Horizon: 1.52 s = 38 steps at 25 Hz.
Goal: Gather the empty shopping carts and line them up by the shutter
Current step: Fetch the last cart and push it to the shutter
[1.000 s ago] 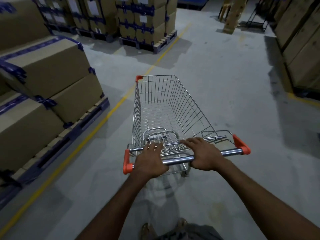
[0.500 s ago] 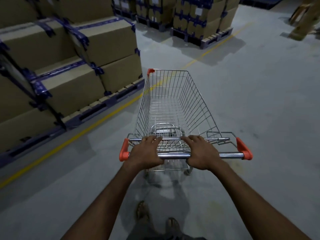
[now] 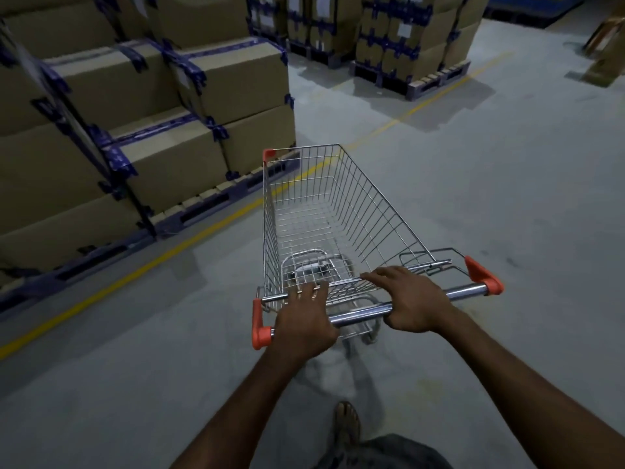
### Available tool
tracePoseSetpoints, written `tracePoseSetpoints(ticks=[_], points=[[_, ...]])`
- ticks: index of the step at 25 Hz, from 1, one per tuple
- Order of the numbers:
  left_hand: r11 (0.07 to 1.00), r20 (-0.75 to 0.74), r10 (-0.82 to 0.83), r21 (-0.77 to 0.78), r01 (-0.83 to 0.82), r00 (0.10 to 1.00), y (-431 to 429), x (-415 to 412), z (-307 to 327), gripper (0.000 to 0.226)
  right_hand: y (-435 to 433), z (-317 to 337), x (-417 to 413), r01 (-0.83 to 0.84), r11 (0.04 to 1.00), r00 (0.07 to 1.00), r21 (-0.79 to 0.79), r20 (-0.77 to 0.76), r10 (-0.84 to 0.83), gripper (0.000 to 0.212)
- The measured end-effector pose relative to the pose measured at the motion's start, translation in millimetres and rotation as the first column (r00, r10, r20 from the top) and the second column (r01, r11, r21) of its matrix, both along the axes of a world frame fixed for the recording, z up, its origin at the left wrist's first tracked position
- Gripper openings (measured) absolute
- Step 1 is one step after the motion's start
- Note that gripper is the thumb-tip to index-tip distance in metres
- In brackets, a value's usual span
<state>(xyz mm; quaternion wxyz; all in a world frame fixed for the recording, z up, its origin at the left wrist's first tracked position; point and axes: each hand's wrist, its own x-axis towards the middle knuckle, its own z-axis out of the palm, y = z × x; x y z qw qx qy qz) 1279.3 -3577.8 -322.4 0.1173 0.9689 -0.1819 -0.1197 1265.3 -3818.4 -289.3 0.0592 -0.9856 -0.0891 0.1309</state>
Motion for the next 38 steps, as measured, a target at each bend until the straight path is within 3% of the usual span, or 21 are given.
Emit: tracePoseSetpoints(ticks=[11,21,38], points=[[0.997,0.162,0.065,-0.059,-0.056,0.985,77,-108,-11,0.085,73,0,-69,-0.148,0.989,0.989,-0.02,0.0,0.148,0.097],[0.965,-0.033,0.262,0.024,-0.261,0.964,119,-150,7,0.096,114,-12,-82,-0.318,0.947,0.948,0.038,0.036,0.317,0.099],[0.817,0.02,0.575,0.045,-0.575,0.818,109,-235,11,0.096,135,-8,-90,-0.609,0.791,0.793,0.058,0.025,0.608,0.097]])
